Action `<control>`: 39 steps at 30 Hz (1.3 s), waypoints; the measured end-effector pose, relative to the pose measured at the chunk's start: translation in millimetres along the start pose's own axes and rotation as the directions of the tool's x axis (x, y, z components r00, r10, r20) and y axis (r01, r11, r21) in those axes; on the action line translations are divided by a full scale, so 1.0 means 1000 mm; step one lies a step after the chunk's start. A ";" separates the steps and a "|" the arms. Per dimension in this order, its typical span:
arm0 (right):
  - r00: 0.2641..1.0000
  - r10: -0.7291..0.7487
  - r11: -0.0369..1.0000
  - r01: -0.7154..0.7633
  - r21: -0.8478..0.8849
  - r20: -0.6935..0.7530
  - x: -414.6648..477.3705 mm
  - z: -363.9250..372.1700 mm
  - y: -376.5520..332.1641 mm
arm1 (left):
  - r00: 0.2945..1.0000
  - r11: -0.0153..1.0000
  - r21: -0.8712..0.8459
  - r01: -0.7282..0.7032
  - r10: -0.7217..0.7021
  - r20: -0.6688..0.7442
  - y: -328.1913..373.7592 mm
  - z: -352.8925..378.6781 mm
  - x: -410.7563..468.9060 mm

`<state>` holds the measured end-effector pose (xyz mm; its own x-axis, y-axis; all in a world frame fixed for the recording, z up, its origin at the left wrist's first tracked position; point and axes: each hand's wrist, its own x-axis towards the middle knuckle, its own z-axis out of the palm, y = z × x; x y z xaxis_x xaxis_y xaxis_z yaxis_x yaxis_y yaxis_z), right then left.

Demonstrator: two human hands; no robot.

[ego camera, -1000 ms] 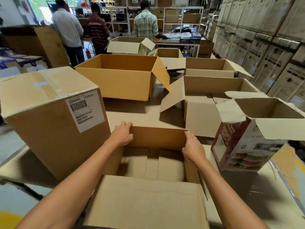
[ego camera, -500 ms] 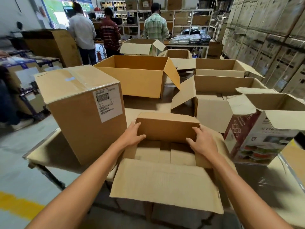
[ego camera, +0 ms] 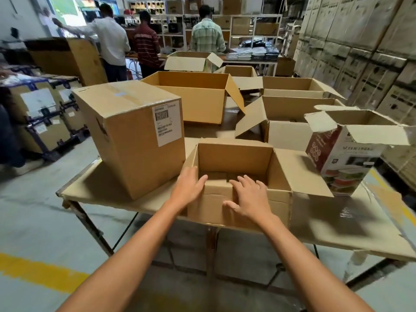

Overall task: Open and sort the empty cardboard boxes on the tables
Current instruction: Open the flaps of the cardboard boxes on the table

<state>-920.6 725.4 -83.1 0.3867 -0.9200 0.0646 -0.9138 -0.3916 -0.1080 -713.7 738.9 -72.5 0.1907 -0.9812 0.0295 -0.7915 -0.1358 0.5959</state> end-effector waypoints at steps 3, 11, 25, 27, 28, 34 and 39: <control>0.998 0.048 0.993 -0.043 0.106 -0.042 -0.009 -0.009 -0.008 | 0.995 0.996 0.008 -0.094 0.094 -0.044 -0.002 -0.014 -0.026; 0.966 -0.007 0.869 0.134 0.476 -0.260 -0.067 -0.044 -0.073 | 0.951 0.996 -0.053 -0.072 0.052 -0.305 -0.024 -0.061 -0.133; 0.980 -0.171 0.752 0.197 0.629 -0.102 -0.217 0.061 -0.177 | 0.920 0.989 -0.063 0.136 -0.150 -0.363 -0.145 -0.024 -0.324; 0.979 -0.191 0.767 0.191 0.612 -0.067 -0.221 0.074 -0.186 | 0.922 0.983 -0.091 0.158 -0.180 -0.344 -0.161 -0.017 -0.336; 0.978 -0.201 0.774 0.190 0.603 -0.051 -0.221 0.080 -0.190 | 0.923 0.980 -0.103 0.170 -0.195 -0.332 -0.168 -0.014 -0.339; 0.984 -0.177 0.786 0.147 0.601 -0.009 -0.185 0.104 -0.238 | 0.927 0.963 -0.148 0.227 -0.260 -0.269 -0.218 -0.022 -0.322; 0.994 -0.100 0.767 0.102 0.633 -0.040 -0.134 0.102 -0.289 | 0.933 0.978 -0.117 0.174 -0.202 -0.298 -0.261 -0.074 -0.274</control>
<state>-695.3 960.2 -161.3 0.4707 -0.8748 0.1145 -0.5825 -0.4056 -0.7044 -516.1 1053.4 -177.0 0.5109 -0.8471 0.1465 -0.6725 -0.2877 0.6819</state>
